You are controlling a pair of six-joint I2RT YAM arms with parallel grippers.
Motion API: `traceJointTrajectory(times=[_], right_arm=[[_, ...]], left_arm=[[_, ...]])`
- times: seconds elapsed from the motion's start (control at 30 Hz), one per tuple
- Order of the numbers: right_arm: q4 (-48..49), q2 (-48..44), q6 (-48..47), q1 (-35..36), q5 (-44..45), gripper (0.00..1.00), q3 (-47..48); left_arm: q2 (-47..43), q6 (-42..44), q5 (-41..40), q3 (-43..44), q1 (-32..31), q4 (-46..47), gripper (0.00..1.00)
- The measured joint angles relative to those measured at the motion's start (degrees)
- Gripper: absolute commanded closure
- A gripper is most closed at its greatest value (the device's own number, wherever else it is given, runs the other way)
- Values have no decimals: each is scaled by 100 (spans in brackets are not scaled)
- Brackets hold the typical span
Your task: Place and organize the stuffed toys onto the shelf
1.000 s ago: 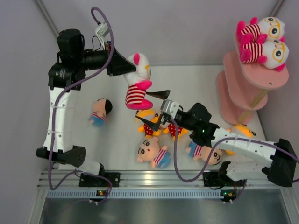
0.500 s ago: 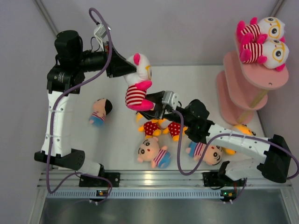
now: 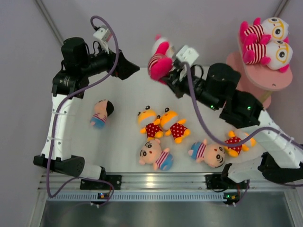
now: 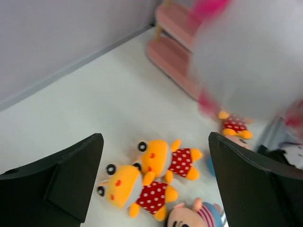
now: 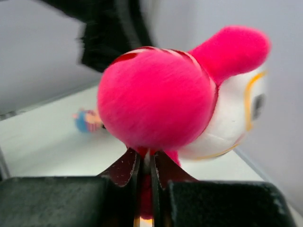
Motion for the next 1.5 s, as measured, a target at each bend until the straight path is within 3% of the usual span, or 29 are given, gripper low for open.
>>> traceJointTrajectory(times=[0.17, 0.33, 0.5, 0.63, 0.8, 1.0, 1.23, 1.5], right_arm=[[-2929, 708, 581, -125, 2669, 100, 3303], [-4441, 398, 1320, -518, 4133, 100, 3814], [-5121, 55, 1360, -2380, 4380, 100, 3499], [-5217, -114, 981, -3211, 4505, 96, 3134], [-5357, -166, 439, -3847, 4452, 93, 2358], [-5442, 365, -107, -4483, 4122, 93, 2116], [-5442, 857, -354, -4787, 3637, 89, 2142], [-5447, 772, -378, -5095, 3606, 80, 2004]], left_arm=[[-133, 691, -1694, -223, -26, -173, 2], [-315, 1224, -2533, -927, -20, -232, 2], [-339, 1604, -2603, -1482, -20, -339, 2], [-339, 1797, -2549, -1578, -20, -411, 2], [-304, 1904, -2437, -1593, -22, -422, 2], [-157, 1963, -2374, -1611, -22, -426, 2], [-131, 2041, -2337, -1685, -22, -483, 2], [-105, 2048, -2267, -1685, -22, -511, 2]])
